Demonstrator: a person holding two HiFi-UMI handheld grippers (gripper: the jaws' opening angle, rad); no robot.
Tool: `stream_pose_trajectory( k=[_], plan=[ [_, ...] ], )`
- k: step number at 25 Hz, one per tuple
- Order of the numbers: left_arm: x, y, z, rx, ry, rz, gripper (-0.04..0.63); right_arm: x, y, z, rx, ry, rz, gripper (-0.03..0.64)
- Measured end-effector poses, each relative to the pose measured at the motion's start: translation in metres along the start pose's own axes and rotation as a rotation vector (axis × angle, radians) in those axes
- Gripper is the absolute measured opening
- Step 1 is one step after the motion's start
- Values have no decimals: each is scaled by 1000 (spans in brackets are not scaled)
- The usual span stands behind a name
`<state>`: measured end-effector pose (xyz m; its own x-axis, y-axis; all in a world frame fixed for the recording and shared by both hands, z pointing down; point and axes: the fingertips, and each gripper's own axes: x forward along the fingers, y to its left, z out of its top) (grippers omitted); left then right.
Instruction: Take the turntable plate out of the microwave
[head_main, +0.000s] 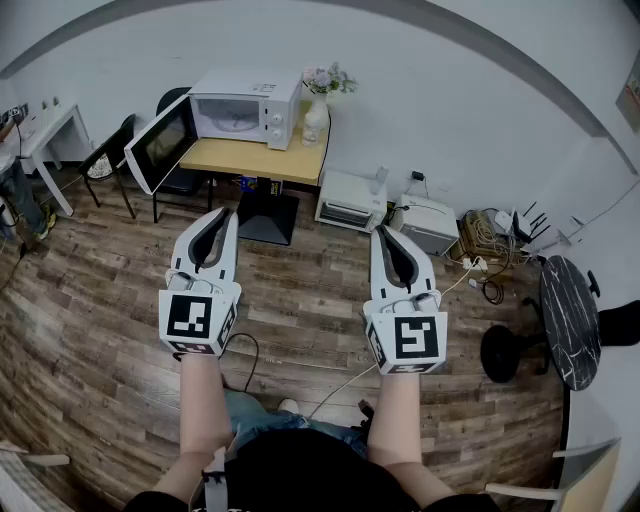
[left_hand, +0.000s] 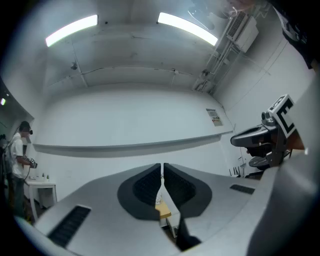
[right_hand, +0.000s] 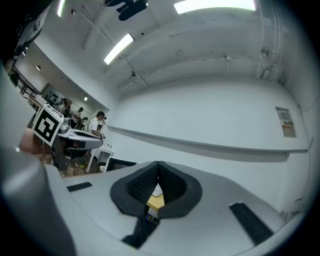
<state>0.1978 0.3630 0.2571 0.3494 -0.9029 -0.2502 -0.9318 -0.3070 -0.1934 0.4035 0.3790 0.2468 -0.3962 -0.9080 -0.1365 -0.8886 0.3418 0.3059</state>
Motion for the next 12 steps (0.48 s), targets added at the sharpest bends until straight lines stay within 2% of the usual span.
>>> stream_pose_trajectory(
  k=[12],
  plan=[
    [6,-17,14,24,-25,-35,13,-13,-9,8,-13,-31,-15,17]
  ],
)
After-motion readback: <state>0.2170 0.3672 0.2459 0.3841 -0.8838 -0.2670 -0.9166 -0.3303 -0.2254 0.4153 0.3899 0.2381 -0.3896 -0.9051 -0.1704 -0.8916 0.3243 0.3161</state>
